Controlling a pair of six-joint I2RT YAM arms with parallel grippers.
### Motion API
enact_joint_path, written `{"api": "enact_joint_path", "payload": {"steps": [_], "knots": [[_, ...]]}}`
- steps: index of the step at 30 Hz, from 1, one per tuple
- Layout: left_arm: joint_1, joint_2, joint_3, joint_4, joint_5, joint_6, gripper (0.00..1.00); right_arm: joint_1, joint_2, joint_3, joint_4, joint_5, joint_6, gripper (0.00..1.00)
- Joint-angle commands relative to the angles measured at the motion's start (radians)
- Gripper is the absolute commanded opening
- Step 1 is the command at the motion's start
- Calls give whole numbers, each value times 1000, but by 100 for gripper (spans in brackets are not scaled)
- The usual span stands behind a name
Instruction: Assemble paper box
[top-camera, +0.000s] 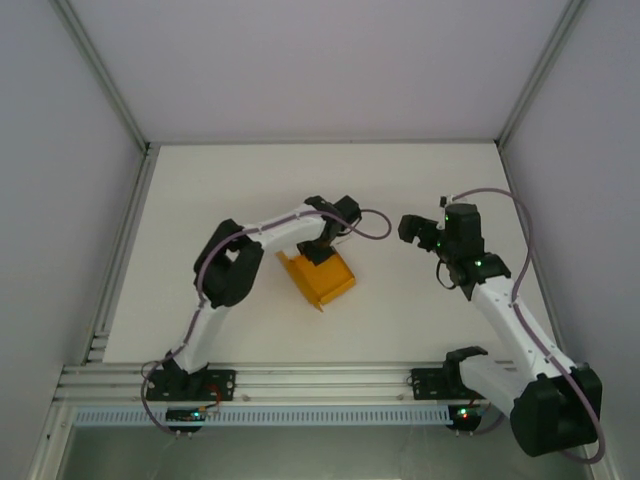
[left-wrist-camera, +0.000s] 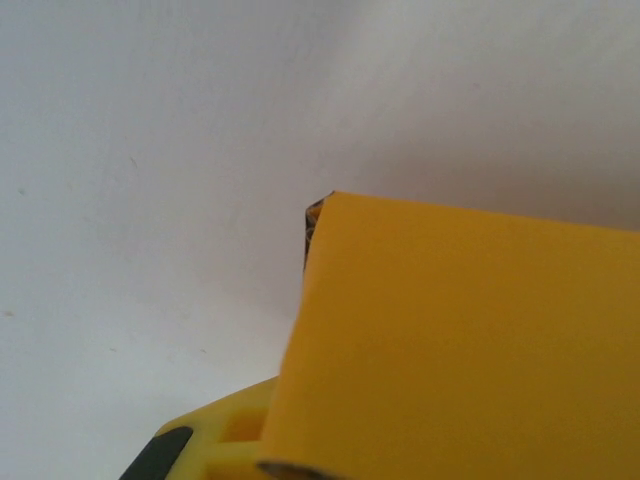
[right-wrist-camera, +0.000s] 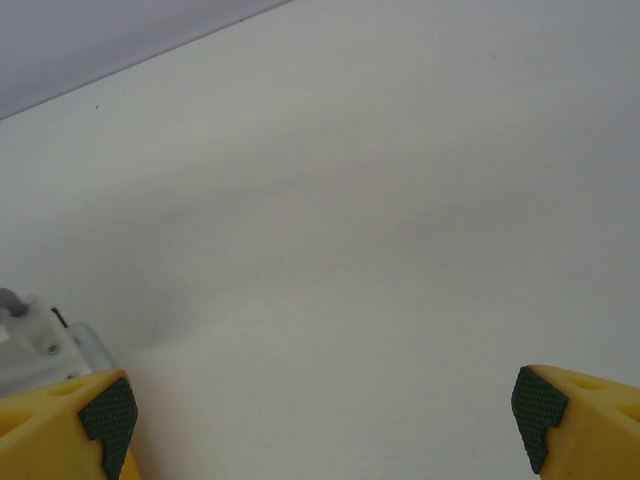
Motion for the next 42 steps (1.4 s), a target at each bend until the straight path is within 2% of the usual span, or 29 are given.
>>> {"api": "enact_joint_path", "payload": {"steps": [1,4,7,9,15,21,23,25,28,31,33,36,39,42], "knots": [[-7,71,45,63,-97,94,0,-14,5,-27,18,-48,27,99],[-14,107,58,95,-96,175,0,-24,11,-37,19,-62,33,99],[-18,110,61,101,-57,237,18,-34,18,-34,7,-67,34,99],[-17,86,62,98,-23,260,34,-40,15,-28,-3,-77,33,99],[-17,-30,65,69,84,320,63,-56,-5,-10,-38,-81,2,99],[-17,-140,53,71,183,373,77,-62,-17,-1,-50,-122,-17,99],[-14,-168,49,82,209,381,100,-63,-16,1,-45,-136,-28,99],[-8,-198,50,91,240,366,100,-64,-11,-4,-19,-153,-48,99],[37,-277,44,151,332,274,100,-64,25,-14,71,-191,-101,99],[129,-388,1,267,394,89,100,-20,130,31,119,-342,-229,99],[206,-459,-47,335,389,-72,100,57,236,85,132,-401,-353,99],[329,-552,-152,361,355,-282,100,175,438,247,6,-474,-598,99],[433,-668,-351,419,332,-401,100,286,649,453,-189,-408,-797,96],[525,-773,-547,483,364,-472,100,344,836,626,-301,-335,-928,90]]}}
